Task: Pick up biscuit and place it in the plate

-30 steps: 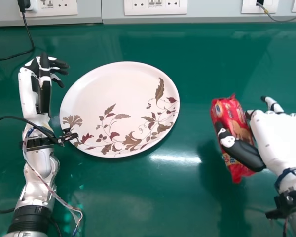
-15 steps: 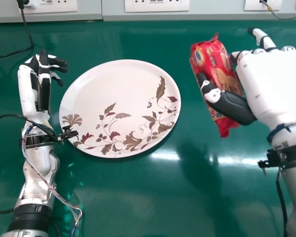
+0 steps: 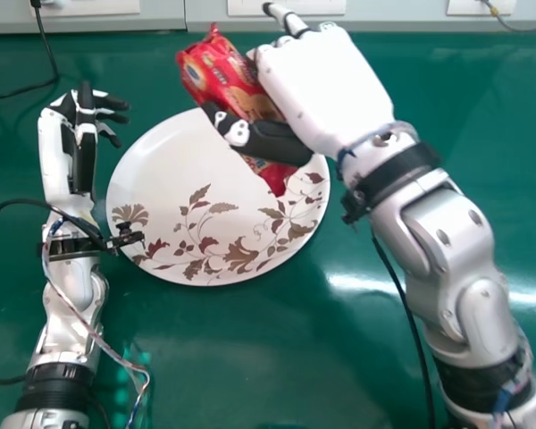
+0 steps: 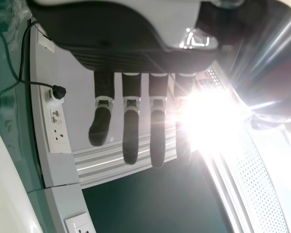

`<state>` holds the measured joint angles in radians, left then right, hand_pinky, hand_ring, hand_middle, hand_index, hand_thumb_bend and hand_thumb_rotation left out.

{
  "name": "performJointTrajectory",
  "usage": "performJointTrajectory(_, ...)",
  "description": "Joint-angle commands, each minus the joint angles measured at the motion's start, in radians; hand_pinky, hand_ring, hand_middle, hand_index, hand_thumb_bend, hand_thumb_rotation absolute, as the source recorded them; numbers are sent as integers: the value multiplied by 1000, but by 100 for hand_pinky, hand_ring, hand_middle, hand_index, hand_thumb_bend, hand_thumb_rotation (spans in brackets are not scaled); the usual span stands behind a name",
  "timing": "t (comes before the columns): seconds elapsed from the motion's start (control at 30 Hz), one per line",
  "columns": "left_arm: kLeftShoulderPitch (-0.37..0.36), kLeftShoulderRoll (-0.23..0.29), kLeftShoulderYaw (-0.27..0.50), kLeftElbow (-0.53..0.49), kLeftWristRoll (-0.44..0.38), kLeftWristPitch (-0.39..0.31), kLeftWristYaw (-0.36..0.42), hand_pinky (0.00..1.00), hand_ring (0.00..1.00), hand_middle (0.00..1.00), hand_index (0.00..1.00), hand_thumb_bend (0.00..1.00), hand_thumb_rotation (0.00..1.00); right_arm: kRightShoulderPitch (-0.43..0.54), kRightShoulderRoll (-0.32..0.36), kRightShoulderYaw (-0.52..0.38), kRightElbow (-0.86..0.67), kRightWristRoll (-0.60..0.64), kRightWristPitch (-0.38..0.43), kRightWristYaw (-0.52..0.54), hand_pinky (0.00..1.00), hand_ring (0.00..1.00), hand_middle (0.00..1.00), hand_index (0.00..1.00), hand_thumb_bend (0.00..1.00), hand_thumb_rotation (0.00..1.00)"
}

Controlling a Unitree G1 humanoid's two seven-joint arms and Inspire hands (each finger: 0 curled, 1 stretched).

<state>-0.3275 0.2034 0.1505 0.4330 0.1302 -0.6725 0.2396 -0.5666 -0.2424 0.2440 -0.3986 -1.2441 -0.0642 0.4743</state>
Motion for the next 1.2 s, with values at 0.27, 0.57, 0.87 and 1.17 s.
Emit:
performJointTrajectory(0.27,64,-42,-15,49,2,-21,0,20,45,50,47,78,95,-180,56,126,351,119,-17,-93,8,12,46,49,52,0)
performJointTrajectory(0.57,81,-40,-12,-3,1,19,-3,19,44,50,46,79,96,-227,2,207,497,79,2,-177,9,14,47,47,53,0)
performJointTrajectory(0.87,87,-35,-11,-16,0,30,-6,20,45,51,47,83,96,-246,-36,242,532,78,25,-170,12,17,47,48,52,0)
performJointTrajectory(1.17,81,-28,-8,4,11,19,7,22,48,54,50,79,97,-247,-34,260,528,49,66,-206,13,19,47,48,53,0)
